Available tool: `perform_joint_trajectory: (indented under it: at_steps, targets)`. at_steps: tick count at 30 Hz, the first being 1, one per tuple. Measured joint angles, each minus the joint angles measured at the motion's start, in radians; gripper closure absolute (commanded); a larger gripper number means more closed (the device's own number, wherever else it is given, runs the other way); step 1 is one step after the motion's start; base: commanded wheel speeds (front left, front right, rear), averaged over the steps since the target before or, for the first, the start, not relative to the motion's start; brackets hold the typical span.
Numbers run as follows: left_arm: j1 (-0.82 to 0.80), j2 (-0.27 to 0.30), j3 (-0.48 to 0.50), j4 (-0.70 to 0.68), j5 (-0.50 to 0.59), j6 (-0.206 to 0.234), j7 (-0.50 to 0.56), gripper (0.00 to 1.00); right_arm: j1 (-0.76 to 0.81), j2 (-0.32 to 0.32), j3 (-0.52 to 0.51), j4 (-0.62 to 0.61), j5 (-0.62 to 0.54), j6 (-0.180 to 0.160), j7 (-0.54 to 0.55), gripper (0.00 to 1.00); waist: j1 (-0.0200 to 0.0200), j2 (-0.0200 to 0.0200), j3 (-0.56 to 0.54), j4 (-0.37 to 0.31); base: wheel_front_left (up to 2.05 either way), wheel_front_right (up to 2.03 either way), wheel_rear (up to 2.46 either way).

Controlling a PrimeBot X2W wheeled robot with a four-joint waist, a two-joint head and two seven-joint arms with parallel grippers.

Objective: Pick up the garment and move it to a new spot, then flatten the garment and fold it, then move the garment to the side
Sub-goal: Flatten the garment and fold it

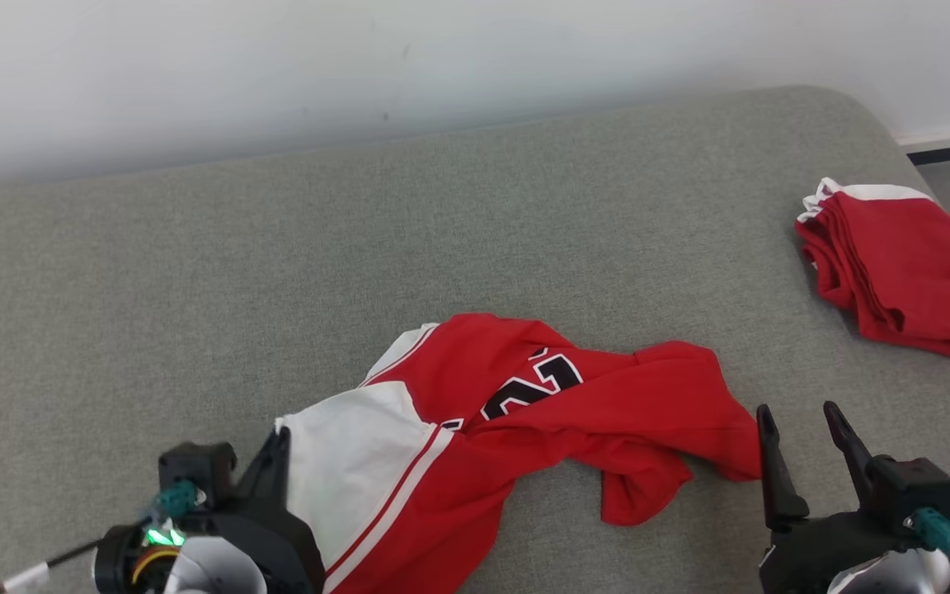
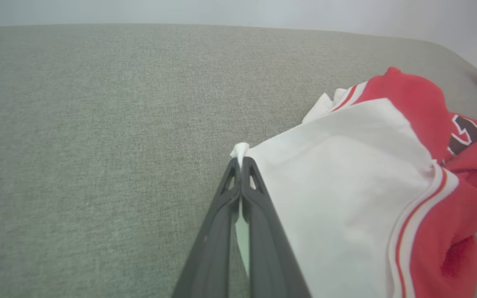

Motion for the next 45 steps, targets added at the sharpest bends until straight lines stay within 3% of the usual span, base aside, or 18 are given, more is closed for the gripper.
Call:
perform_joint_trajectory:
  at_steps: [5,13,27,29,30,34,35,36,45]
  targets:
    - [0.086,-0.004,-0.033,-0.126,0.013,0.017,0.006,1.0,0.011,0.0,-0.046,-0.054,-0.006,0.0,0.158,0.0,0.0,0.0,0.03,0.008,0.0,0.0,0.0]
    - [0.102,-0.008,-0.055,-0.173,0.012,0.018,0.018,1.0,-0.011,-0.001,-0.114,-0.045,-0.02,0.0,0.324,0.0,-0.0001,0.0,0.068,0.033,0.0,0.0,0.0]
    - [0.075,-0.001,-0.072,-0.176,0.013,0.009,0.026,1.0,-0.155,-0.018,-0.063,0.179,-0.106,0.0,0.402,0.0,-0.0001,0.0,0.11,0.055,0.0,0.0,0.0]
    - [0.075,0.0,-0.073,-0.174,0.012,0.01,0.026,1.0,-0.159,-0.019,-0.057,0.187,-0.105,0.0,0.404,0.23,-0.0001,0.0,0.111,0.058,0.0,0.0,0.0]
    - [0.075,0.0,-0.073,-0.173,0.012,0.01,0.026,1.0,-0.159,-0.019,-0.055,0.188,-0.104,0.0,0.41,0.5,-0.0001,0.0,0.111,0.06,0.0,0.0,0.0]
    - [0.075,0.001,-0.073,-0.171,0.011,0.016,0.026,1.0,-0.152,-0.017,-0.045,0.192,-0.096,0.0,0.432,0.69,-0.0001,0.0,0.107,0.062,0.0,0.0,0.0]
    - [0.075,0.002,-0.073,-0.171,0.01,0.016,0.025,1.0,-0.15,-0.017,-0.044,0.189,-0.095,0.0,0.435,0.79,-0.0001,0.0,0.106,0.062,0.0,0.0,0.0]
    - [0.075,0.002,-0.072,-0.17,0.009,0.017,0.025,1.0,-0.147,-0.016,-0.042,0.186,-0.095,0.0,0.436,1.0,-0.0002,0.0,0.105,0.062,0.0,0.0,0.0]
    - [0.062,0.004,-0.031,-0.211,0.01,0.043,-0.075,1.0,-0.145,-0.011,-0.033,0.074,-0.094,0.0,0.368,1.0,-0.0001,0.0,0.096,0.057,0.0,0.0,0.0]
